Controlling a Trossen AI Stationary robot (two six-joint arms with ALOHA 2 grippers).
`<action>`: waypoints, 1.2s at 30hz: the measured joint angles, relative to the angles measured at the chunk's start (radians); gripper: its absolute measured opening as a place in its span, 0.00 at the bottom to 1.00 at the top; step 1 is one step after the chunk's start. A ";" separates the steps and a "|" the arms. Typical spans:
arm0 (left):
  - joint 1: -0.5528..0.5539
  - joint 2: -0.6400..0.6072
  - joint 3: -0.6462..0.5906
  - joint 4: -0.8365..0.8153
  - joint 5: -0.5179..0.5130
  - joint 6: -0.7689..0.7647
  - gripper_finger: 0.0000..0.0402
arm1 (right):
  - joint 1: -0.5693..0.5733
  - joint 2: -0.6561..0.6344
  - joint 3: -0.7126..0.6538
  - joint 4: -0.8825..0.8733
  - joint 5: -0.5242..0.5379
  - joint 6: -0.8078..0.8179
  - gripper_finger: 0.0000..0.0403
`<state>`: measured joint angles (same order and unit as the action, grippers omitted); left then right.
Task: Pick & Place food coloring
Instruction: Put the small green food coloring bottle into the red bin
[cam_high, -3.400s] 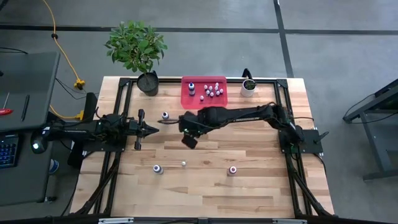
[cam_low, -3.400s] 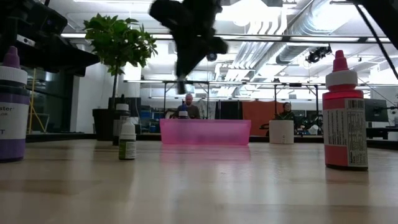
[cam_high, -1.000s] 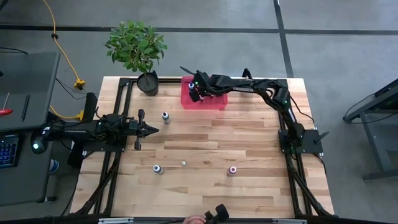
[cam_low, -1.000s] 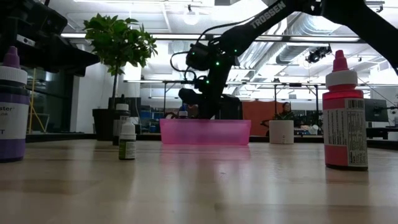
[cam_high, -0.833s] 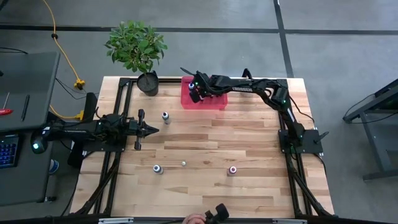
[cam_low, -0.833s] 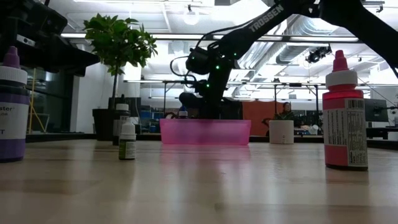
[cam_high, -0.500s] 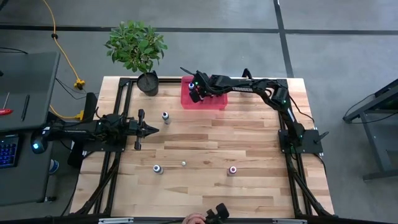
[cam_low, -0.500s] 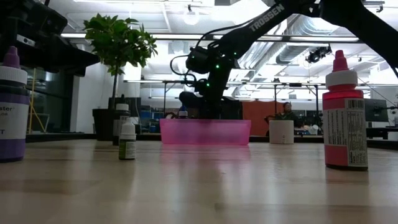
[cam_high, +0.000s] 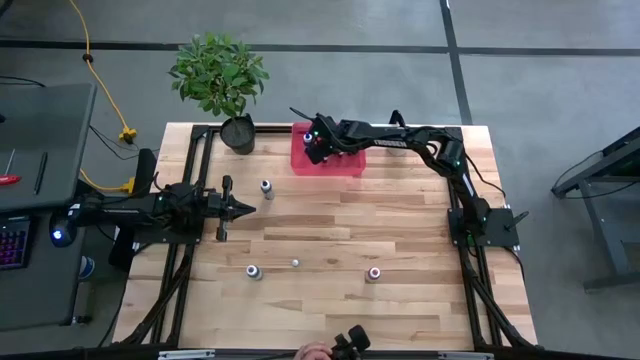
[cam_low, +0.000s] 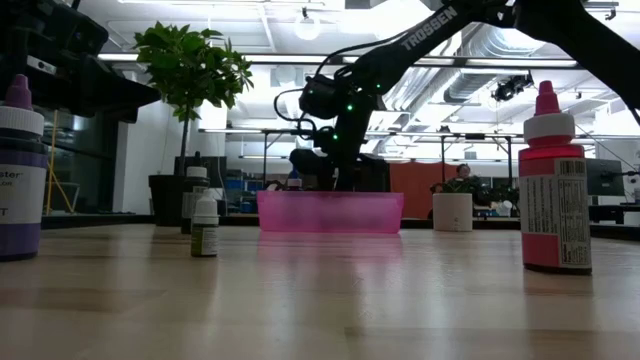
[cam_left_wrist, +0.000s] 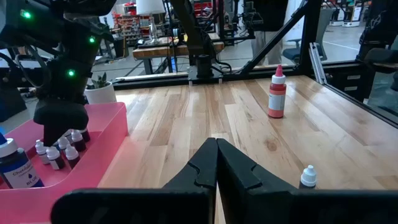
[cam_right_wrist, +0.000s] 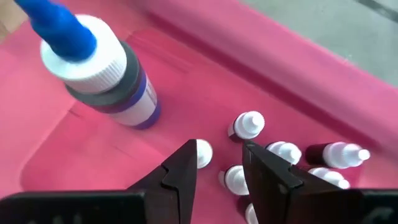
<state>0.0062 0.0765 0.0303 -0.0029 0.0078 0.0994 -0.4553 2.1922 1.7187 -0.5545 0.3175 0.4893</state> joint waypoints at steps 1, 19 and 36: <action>0.000 0.000 0.000 0.000 0.000 0.000 0.00 | 0.000 -0.003 0.000 0.001 0.004 -0.004 0.29; 0.000 0.000 0.000 0.000 0.000 0.000 0.00 | 0.052 -0.216 0.001 -0.031 -0.126 -0.239 0.30; 0.000 0.000 0.000 0.000 0.000 0.000 0.00 | 0.329 -0.316 0.002 -0.193 -0.441 -0.521 0.30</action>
<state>0.0059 0.0761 0.0303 -0.0029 0.0078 0.0994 -0.1262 1.8763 1.7203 -0.7479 -0.1233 -0.0316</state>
